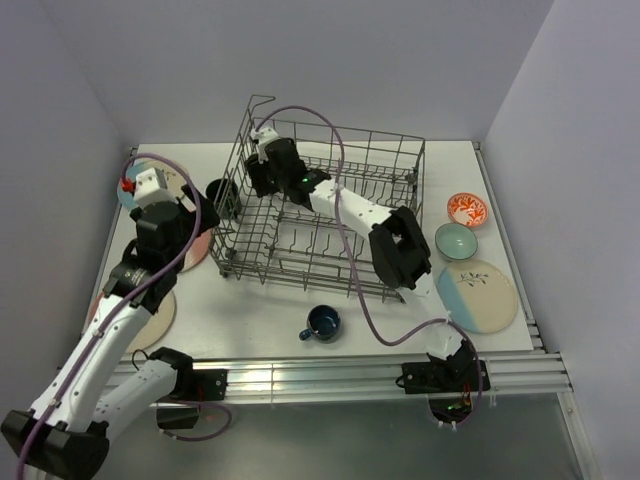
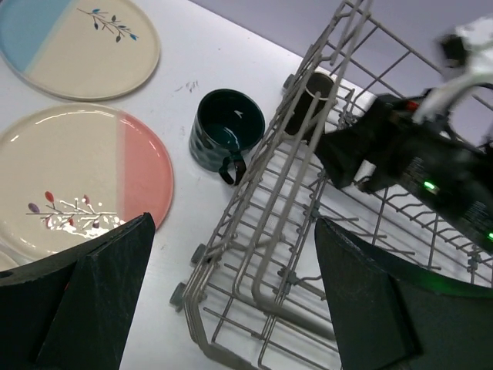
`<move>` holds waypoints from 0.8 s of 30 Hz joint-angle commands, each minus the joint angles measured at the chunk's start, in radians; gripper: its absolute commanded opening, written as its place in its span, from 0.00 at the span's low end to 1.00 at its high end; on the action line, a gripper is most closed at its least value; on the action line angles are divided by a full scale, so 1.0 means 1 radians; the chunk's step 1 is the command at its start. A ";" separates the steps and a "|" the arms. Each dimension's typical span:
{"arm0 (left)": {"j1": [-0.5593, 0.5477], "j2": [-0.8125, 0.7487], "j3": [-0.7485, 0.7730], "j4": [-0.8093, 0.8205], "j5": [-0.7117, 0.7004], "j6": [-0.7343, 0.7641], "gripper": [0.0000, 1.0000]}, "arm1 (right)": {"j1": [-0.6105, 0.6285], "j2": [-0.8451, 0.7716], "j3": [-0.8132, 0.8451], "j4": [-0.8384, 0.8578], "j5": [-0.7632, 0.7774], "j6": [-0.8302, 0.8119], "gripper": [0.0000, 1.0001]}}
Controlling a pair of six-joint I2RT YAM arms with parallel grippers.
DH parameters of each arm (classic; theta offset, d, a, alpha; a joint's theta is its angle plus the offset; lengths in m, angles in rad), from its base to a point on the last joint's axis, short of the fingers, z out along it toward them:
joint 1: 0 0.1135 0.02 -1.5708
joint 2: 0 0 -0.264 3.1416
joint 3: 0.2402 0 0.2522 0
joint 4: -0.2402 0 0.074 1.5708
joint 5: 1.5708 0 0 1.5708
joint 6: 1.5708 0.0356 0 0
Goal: Load the mixed dishes into the dish rack
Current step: Place the cup upside down on the dish rack, then grab a cup with the left arm
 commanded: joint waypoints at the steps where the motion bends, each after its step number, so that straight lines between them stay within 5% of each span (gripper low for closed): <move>1: 0.124 0.046 0.089 0.043 0.195 0.004 0.91 | -0.028 -0.157 -0.042 0.073 -0.141 -0.052 0.63; 13: 0.579 0.388 0.217 0.149 0.845 -0.130 0.93 | -0.076 -0.433 -0.243 -0.040 -0.543 -0.290 0.68; 24: 0.625 0.891 0.421 0.175 1.042 -0.107 0.75 | -0.229 -0.632 -0.368 -0.256 -0.905 -0.356 0.67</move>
